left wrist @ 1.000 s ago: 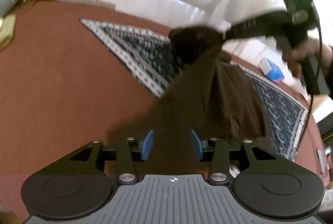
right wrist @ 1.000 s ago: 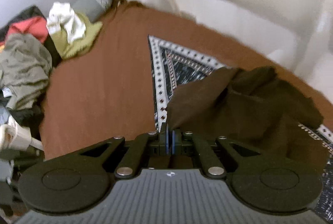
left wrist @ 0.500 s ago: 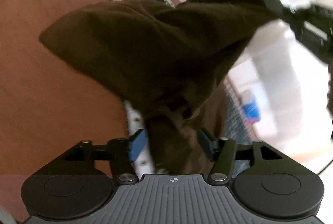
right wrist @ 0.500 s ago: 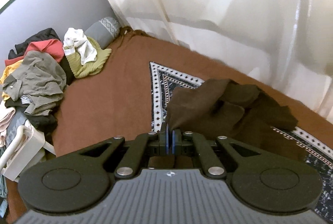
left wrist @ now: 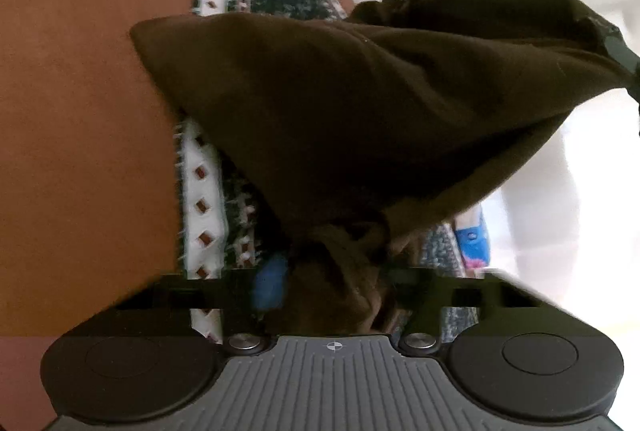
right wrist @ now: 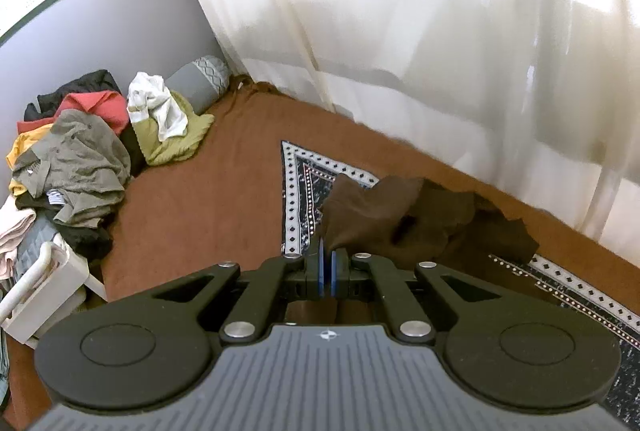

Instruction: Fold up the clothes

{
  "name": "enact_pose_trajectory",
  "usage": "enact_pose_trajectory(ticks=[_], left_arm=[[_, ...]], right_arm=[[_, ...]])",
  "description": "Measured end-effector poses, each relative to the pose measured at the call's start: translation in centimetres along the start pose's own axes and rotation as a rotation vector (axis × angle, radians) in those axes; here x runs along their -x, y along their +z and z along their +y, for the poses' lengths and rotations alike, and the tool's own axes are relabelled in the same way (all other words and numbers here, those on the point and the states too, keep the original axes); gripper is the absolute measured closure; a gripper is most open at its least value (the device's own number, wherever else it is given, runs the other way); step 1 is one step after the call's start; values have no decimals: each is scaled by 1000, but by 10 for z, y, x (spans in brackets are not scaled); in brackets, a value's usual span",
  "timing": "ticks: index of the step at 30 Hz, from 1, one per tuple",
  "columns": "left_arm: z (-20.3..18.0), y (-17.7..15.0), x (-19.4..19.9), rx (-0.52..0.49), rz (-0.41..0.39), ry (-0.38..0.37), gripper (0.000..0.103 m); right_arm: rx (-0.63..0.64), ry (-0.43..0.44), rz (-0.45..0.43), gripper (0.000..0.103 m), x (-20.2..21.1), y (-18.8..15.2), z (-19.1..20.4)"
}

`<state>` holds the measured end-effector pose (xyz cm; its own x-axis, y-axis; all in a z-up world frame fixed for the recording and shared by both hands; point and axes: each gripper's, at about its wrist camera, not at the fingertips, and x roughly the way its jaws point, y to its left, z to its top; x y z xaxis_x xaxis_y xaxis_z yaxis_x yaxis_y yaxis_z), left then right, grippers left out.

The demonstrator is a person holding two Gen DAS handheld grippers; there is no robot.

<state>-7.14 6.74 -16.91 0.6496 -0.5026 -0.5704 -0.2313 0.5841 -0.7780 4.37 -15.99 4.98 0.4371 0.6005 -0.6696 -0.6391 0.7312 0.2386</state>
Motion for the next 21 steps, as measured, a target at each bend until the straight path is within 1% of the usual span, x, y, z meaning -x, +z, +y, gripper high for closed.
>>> enact_pose_trajectory(ticks=[1, 2, 4, 6, 9, 11, 14, 18, 21], left_arm=[[-1, 3, -3, -13, 4, -4, 98], [-3, 5, -6, -26, 8, -8, 99], [-17, 16, 3, -92, -16, -6, 100], [-39, 37, 22, -150, -77, -6, 100], [-73, 69, 54, -235, -182, -10, 100], [-101, 87, 81, -294, -267, -25, 100], [-146, 110, 122, -386, -389, -57, 100], [-198, 122, 172, -489, -500, -108, 100], [-227, 116, 207, -585, -558, -148, 100]], right_arm=[[-3, -4, -7, 99, 3, 1, -1], [-6, -9, -15, 99, 7, 1, -3], [-7, -22, -42, 99, 19, 4, -5], [-5, -43, -85, 99, 40, 10, -10], [0, -91, -164, 99, 83, 24, -17], [4, -124, -220, 100, 117, 34, -23], [11, -149, -296, 100, 163, 42, -25], [27, -136, -381, 100, 218, 47, -15], [63, -106, -443, 100, 258, 42, 1]])
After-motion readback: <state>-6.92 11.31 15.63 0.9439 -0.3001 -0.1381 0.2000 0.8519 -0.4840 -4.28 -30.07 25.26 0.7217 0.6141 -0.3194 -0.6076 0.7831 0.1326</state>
